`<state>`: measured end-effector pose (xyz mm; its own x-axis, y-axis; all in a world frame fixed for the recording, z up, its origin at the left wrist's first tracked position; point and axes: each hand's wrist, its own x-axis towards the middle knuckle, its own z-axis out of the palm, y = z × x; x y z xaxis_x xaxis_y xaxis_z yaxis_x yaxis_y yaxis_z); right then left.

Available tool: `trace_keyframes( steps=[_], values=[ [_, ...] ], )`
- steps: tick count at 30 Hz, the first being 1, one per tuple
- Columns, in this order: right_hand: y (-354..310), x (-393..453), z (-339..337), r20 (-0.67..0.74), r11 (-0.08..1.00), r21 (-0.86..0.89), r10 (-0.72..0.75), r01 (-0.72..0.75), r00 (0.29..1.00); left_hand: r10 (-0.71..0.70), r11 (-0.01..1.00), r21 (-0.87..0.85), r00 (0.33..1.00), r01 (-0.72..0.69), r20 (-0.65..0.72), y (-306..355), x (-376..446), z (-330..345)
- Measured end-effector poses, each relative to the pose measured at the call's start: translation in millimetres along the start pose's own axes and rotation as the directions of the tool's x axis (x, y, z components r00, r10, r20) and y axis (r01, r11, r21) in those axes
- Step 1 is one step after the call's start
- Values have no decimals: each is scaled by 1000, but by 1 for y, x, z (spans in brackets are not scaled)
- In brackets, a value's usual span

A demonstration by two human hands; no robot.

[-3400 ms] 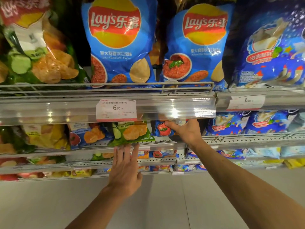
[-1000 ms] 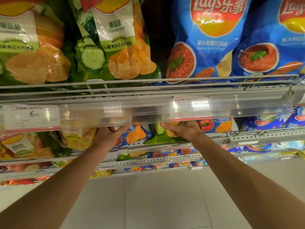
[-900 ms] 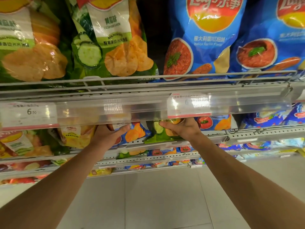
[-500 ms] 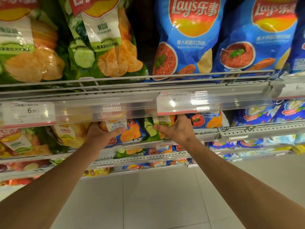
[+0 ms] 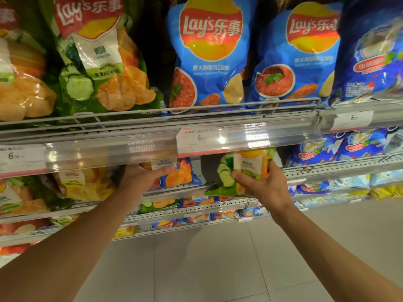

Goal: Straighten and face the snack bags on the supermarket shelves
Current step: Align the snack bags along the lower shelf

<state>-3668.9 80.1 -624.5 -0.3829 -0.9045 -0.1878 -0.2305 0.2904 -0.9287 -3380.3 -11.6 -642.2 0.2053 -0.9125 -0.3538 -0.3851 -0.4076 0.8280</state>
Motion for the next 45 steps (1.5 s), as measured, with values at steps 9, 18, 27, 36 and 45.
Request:
trace_keyframes(
  steps=[9, 18, 27, 36, 45],
  values=[
    [28, -13, -55, -17, 995, 88, 55, -53, 998, 9, 992, -125, 991, 7, 133, 20, -15, 75],
    [37, -17, -60, 90, 984, 166, 42, -56, 995, 3, 999, -36, 991, 2, 134, 25, -19, 98],
    [25, -41, -16, 198, 993, 110, 30, -53, 980, 190, 945, 206, 939, -254, 287, 2, -48, 54],
    [1, -80, 94, 260, 996, 87, -16, -6, 966, 515, 519, 548, 751, -656, 413, -84, -87, -71],
    [-35, -82, 199, 109, 991, 111, -85, 73, 990, 392, 333, 803, 847, -495, 359, -139, -65, -165]
  ],
)
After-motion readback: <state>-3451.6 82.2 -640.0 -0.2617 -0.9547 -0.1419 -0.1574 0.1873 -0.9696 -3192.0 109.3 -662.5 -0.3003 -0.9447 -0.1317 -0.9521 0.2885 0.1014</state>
